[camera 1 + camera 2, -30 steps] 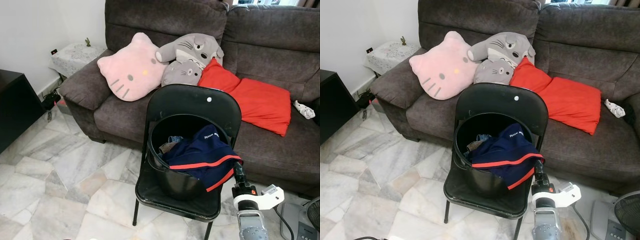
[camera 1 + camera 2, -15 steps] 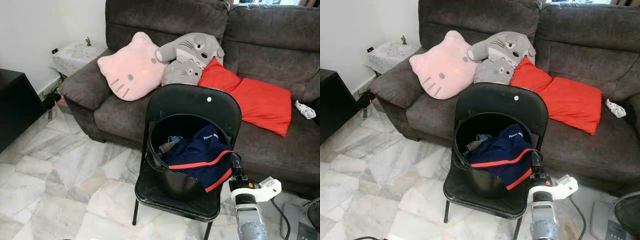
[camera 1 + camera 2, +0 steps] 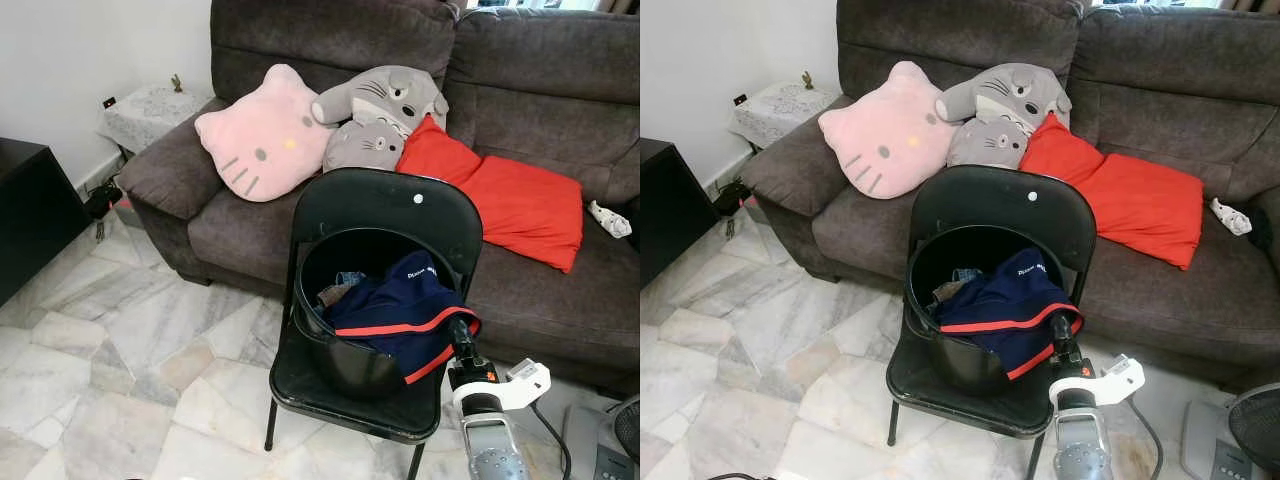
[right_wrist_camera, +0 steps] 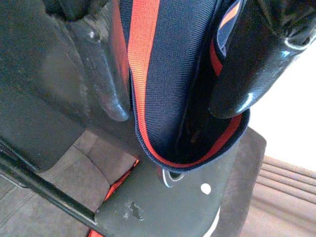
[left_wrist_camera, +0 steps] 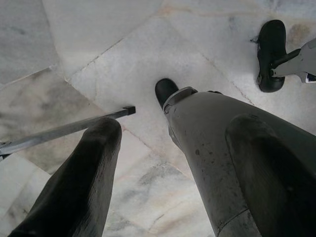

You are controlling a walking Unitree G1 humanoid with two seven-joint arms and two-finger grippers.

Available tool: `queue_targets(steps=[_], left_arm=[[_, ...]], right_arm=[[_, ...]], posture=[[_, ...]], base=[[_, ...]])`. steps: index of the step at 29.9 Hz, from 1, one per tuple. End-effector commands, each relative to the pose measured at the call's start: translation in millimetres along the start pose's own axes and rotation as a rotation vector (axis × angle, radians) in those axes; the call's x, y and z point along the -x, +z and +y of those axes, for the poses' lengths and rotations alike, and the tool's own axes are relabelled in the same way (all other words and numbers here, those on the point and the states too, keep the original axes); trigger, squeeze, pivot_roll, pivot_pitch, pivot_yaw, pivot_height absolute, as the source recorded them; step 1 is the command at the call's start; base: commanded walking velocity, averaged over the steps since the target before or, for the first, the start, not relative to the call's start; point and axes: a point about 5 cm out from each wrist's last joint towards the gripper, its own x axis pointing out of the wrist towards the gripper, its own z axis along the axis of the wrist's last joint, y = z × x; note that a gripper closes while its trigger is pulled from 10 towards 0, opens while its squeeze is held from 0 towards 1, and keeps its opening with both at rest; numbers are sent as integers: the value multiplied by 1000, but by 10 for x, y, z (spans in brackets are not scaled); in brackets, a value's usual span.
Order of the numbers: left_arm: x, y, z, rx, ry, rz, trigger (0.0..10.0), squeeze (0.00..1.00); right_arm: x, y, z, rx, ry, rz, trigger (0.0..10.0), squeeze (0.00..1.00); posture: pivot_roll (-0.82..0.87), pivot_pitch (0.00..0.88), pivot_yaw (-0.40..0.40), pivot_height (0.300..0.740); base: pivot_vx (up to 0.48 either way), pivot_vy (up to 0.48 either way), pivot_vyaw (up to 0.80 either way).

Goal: Hang hanger

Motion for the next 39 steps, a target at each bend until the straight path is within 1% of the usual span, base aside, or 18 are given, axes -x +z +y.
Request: queue_targets(steps=[1,4,14,20,23,26,29,34,39], left_arm=[[14,-102,9,-6,0,43,10000,0],[14,-103,10,-5,1,43,10000,0],[14,-104,11,-5,3,43,10000,0],[14,-102,11,-6,3,43,10000,0],[14,-101,11,-6,3,43,10000,0],[14,-100,10,-6,3,42,10000,0],[14,-101,10,-7,4,43,10000,0],[14,-100,12,-8,5,42,10000,0],[14,-99,15,-9,8,41,10000,0]], right_arm=[[6,-29,15,3,13,18,10000,0],[-13,-48,58,6,37,27,10000,0],[-12,-44,106,2,60,22,10000,0],[-7,-66,177,-5,91,21,10000,0],[-4,-83,186,-4,90,24,10000,0],[-4,-104,168,16,55,37,10000,0],[-40,-105,166,87,16,67,10000,0],[-92,-57,204,83,23,60,10000,0],[-182,-10,275,92,43,58,10000,0]], posture=[[-97,105,21,740],[-96,105,20,740],[-98,109,19,740],[-100,109,19,740],[-100,109,19,740],[-99,108,19,740],[-100,108,19,740],[-99,109,19,740],[-97,111,23,740]], base=[[0,0,0],[0,0,0],[0,0,0],[0,0,0],[0,0,0],[0,0,0],[0,0,0],[0,0,0],[0,0,0]])
